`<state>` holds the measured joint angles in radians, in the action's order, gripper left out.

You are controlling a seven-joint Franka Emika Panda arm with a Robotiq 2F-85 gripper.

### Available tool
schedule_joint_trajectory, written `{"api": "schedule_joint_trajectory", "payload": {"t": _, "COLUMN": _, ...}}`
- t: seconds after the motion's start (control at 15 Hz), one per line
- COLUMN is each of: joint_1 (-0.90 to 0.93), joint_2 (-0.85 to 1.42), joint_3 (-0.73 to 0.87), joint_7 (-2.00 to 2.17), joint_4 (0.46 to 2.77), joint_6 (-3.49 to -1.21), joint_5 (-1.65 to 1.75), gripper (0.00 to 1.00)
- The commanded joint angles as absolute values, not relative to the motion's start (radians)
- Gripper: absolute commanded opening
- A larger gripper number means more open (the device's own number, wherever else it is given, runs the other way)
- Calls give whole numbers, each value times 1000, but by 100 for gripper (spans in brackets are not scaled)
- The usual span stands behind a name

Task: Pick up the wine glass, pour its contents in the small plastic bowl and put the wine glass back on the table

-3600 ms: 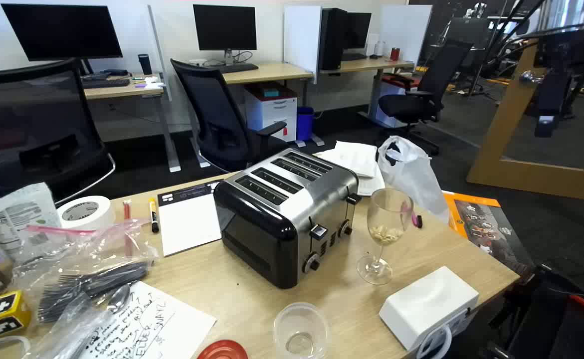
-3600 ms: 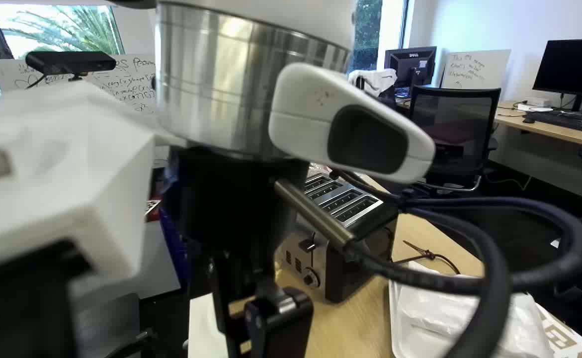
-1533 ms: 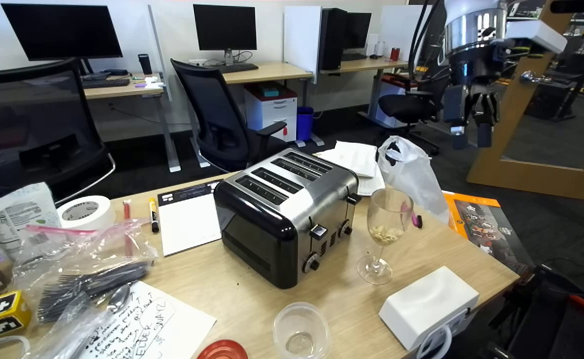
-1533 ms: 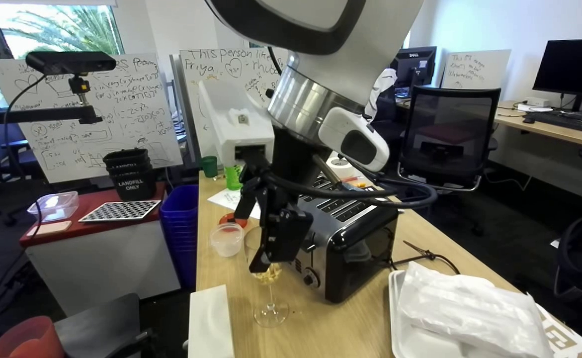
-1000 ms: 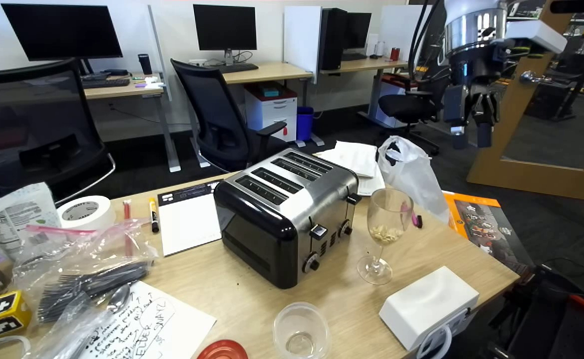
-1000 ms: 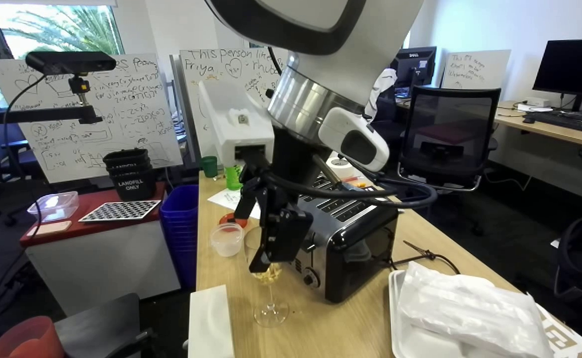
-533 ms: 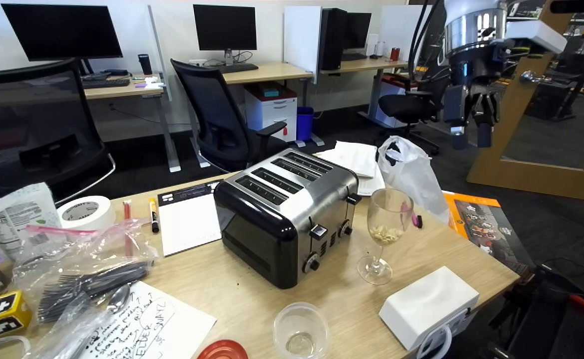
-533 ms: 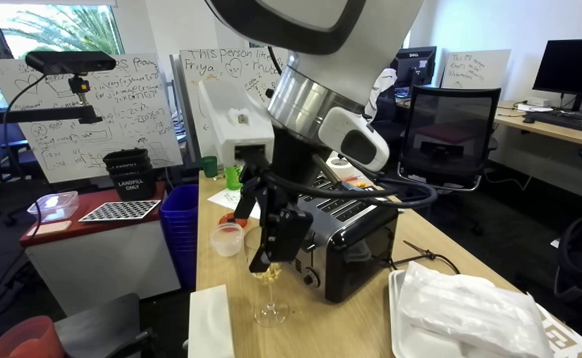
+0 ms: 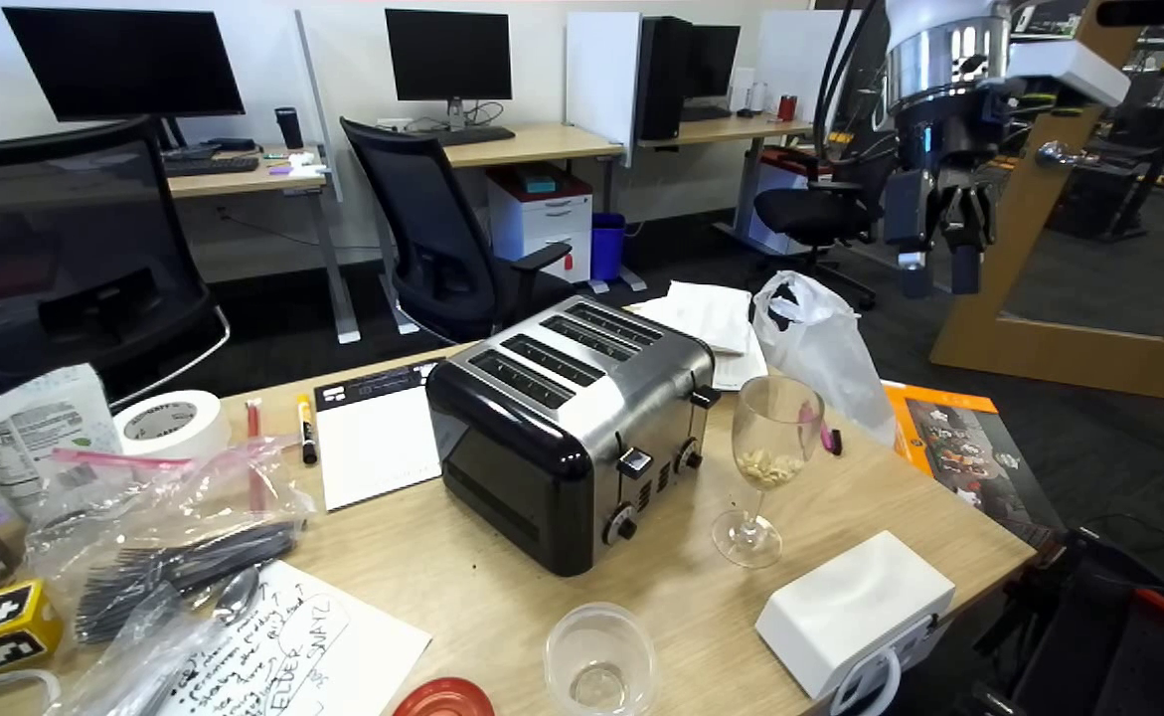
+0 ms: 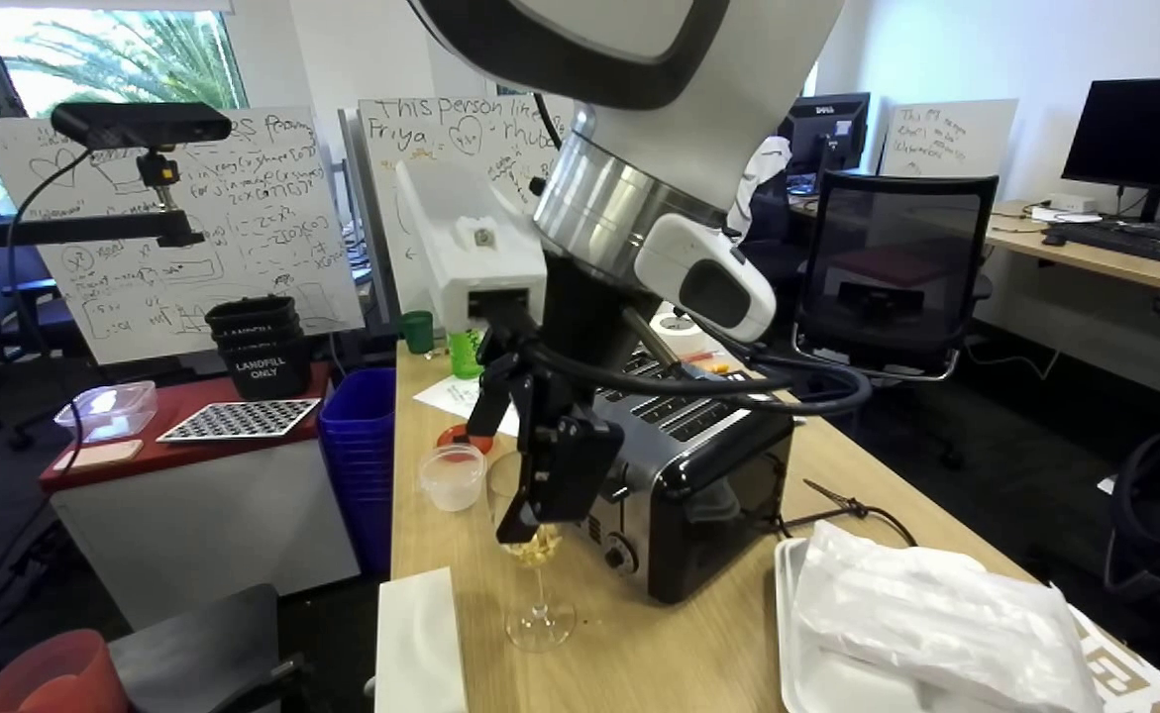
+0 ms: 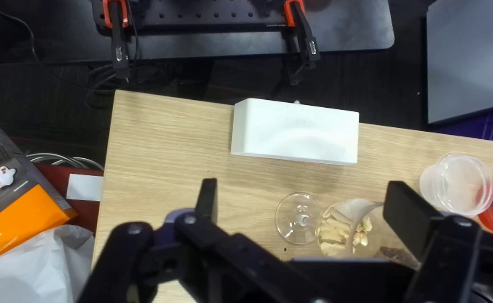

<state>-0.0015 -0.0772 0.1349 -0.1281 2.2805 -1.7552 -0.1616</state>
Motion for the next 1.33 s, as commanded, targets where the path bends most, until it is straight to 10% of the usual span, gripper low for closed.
{"api": "schedule_joint_trajectory", "payload": {"t": 0.0, "joint_1": -25, "joint_2": -77, "joint_3": 112, "joint_7": -130, "joint_4": 2279, "joint_6": -1754, "joint_5": -163, "gripper": 100}}
{"api": "schedule_joint_trajectory", "payload": {"t": 1.27, "joint_1": -60, "joint_2": 58, "joint_3": 127, "joint_7": 87, "joint_4": 2213, "joint_6": -1749, "joint_5": -388, "gripper": 100}}
